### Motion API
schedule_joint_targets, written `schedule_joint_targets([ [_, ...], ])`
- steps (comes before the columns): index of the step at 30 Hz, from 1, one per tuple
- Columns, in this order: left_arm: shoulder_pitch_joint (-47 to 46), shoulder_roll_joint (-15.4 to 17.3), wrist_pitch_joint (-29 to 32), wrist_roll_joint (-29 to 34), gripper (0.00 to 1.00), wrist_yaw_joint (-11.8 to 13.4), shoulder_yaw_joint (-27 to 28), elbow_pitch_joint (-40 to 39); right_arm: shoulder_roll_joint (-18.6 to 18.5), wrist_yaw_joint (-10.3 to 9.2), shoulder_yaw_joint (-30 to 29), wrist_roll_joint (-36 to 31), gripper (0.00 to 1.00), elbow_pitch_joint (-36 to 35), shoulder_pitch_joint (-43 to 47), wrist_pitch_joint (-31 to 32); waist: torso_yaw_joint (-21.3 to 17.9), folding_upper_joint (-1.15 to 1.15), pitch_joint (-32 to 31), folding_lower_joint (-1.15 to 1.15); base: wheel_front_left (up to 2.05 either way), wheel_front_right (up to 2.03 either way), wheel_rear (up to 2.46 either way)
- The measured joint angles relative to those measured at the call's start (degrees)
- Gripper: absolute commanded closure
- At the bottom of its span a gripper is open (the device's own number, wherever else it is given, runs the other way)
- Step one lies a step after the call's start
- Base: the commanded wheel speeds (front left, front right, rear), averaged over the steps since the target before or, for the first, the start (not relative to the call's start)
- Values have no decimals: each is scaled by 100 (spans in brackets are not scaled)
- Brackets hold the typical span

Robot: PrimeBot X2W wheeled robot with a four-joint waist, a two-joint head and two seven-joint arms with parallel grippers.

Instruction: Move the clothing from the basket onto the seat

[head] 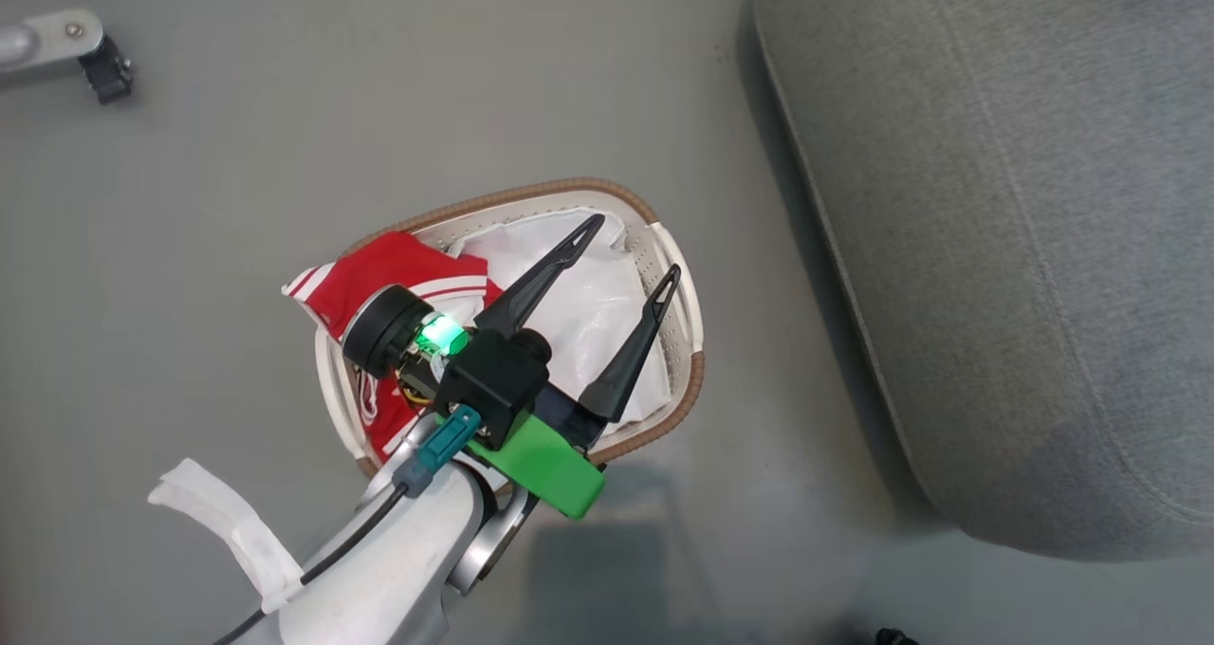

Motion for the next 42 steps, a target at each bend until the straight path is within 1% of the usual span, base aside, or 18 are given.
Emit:
schedule_joint_targets([
  [3, -49, -22, -4, 25, 0, 5, -14, -55, -77, 0, -78, -97, 100, 436, 17, 220, 191, 0, 254, 0, 0, 0, 0],
  [6, -68, -13, -8, 32, 0, 16, -18, -59, -59, 0, -37, -212, 100, 802, 125, 372, 342, 0, 513, 0, 0, 0, 0],
  [8, -82, -13, -24, 32, 0, 25, -24, -48, 15, 0, -19, -218, 100, 1053, 254, 446, 423, 0, 668, 0, 0, 0, 0],
  [11, -94, -14, -48, 33, 0, 31, -30, -20, 132, 0, 64, -156, 100, 1350, 374, 436, 528, 0, 884, 0, 0, 0, 0],
  [15, -124, -8, -51, 33, 0, 35, -29, 14, 164, 0, 111, -60, 100, 1614, 427, 269, 597, 0, 1048, 0, 0, 0, 0],
  [17, -143, 7, -53, 33, 0, 43, -26, 27, 193, 0, 137, -14, 75, 1719, 434, 159, 592, 0, 1071, 0, 0, 0, 0],
  [18, -144, 15, -56, 33, 0, 59, -22, 27, 218, 0, 169, -2, 67, 1755, 453, 94, 580, 0, 1065, 0, 0, 0, 0],
  [19, -144, 21, -55, 32, 0, 66, -22, 27, 234, 0, 197, 16, 54, 1773, 472, 34, 566, 0, 1057, 0, 0, 0, 0],
  [20, -144, 29, -56, 32, 0, 82, -20, 25, 257, 0, 227, 42, 0, 1802, 495, -26, 540, 0, 1044, 0, 0, 0, 0],
  [26, -142, 74, -57, -24, 0, 91, 18, 29, 439, 0, 414, 277, 0, 1927, 660, -265, 374, 0, 895, 0, 0, 0, 0],
  [33, -108, 116, -105, -179, 0, 142, 135, 113, 655, 0, 734, 475, 0, 1949, 978, -564, 229, 0, 552, 0, 0, 0, 0],
  [42, 166, 68, -236, -438, 0, 260, 435, 352, 731, 0, 1183, 716, 0, 1841, 1212, -700, 169, 0, -96, -1, 0, 0, 0],
])
